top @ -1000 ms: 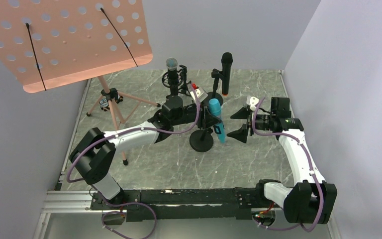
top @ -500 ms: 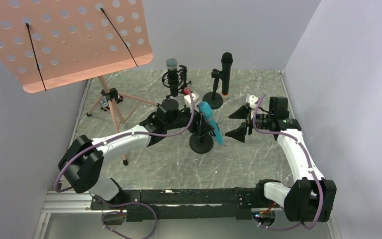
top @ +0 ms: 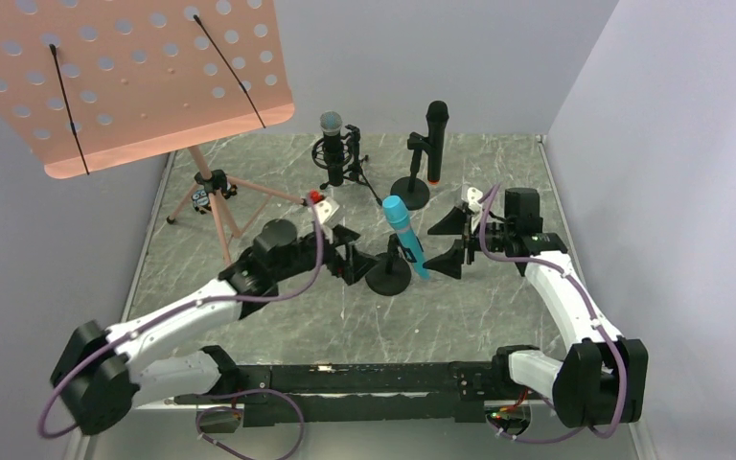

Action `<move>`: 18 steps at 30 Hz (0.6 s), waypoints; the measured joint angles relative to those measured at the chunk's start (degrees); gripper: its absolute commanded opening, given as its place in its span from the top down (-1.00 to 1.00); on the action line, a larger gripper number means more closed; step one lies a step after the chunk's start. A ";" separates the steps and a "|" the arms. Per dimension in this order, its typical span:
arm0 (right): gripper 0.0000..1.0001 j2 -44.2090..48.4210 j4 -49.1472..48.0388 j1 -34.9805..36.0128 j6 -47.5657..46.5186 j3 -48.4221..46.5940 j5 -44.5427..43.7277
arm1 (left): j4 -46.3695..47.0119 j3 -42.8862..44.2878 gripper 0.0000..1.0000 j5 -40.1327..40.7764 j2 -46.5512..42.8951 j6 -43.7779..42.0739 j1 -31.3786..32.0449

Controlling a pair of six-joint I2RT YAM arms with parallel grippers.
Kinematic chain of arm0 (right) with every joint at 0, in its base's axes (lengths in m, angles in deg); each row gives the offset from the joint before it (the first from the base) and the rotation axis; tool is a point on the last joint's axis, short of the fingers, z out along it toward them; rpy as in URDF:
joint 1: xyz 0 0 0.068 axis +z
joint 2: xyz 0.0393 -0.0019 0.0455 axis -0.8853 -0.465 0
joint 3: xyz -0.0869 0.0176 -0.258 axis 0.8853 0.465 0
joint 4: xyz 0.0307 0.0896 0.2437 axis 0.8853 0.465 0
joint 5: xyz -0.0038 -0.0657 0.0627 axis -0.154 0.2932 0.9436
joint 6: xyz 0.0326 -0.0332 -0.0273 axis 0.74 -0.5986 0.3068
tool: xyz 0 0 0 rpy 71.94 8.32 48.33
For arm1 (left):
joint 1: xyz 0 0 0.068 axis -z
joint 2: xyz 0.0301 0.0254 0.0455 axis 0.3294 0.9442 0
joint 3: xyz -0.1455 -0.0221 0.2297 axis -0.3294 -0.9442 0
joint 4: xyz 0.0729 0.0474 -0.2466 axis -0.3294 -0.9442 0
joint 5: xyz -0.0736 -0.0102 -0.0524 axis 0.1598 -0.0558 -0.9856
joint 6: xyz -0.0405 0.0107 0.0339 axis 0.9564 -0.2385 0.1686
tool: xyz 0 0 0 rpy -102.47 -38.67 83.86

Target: Attach the microphones to the stand

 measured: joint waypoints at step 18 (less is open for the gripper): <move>-0.86 -0.66 -13.53 11.34 14.71 2.16 -13.40 | -17.90 -16.68 -0.99 20.87 -42.07 -2.43 -1.16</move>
